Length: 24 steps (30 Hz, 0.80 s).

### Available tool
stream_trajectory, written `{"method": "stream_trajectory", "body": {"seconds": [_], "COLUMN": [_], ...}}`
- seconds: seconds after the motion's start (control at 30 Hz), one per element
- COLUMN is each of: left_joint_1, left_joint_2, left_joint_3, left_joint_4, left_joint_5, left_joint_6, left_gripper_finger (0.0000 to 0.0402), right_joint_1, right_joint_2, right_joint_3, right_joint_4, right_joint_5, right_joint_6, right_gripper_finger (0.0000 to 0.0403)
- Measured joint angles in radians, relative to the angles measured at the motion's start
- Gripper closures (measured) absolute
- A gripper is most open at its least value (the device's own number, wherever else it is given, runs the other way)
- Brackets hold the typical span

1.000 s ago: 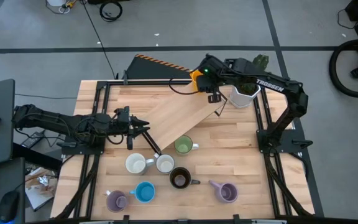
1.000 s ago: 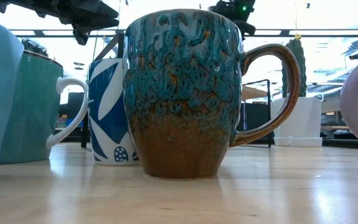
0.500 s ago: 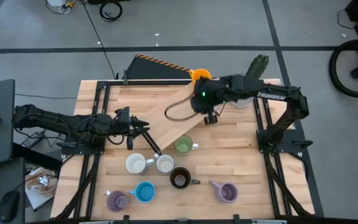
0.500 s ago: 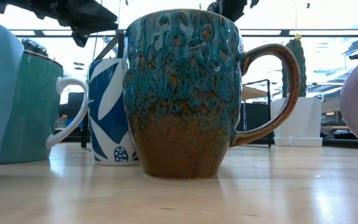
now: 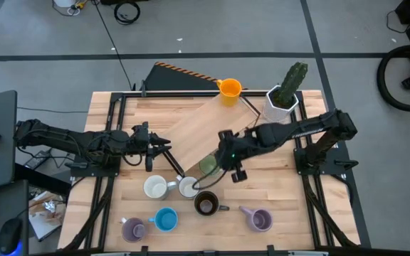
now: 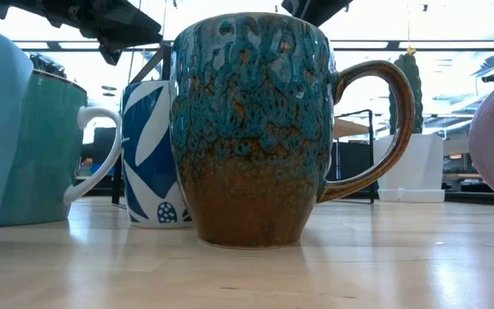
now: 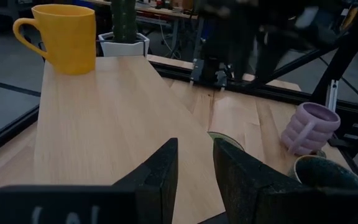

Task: Place coffee mugs
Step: Put the green mug on the shelf

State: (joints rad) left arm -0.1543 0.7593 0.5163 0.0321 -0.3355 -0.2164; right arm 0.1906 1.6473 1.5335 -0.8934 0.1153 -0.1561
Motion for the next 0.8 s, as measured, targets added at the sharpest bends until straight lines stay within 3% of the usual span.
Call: {"method": "stream_trajectory", "body": {"seconds": [0.43,0.8], "left_joint_1": [0.000,0.000], "left_joint_2": [0.000,0.000], "left_joint_3": [0.000,0.000], "left_joint_4": [-0.002,-0.003], "left_joint_5": [0.000,0.000], "left_joint_6": [-0.005,0.004], "left_gripper_finger": [0.0294,0.0294], "right_joint_1": [0.030,0.054], "right_joint_2": [0.278,0.353], "right_joint_3": [0.186,0.183], "right_joint_4": [-0.163,-0.200], "right_joint_5": [-0.039,0.020], "right_joint_6": [-0.047,-0.132], "right_gripper_finger": [0.0258,0.0258]}}
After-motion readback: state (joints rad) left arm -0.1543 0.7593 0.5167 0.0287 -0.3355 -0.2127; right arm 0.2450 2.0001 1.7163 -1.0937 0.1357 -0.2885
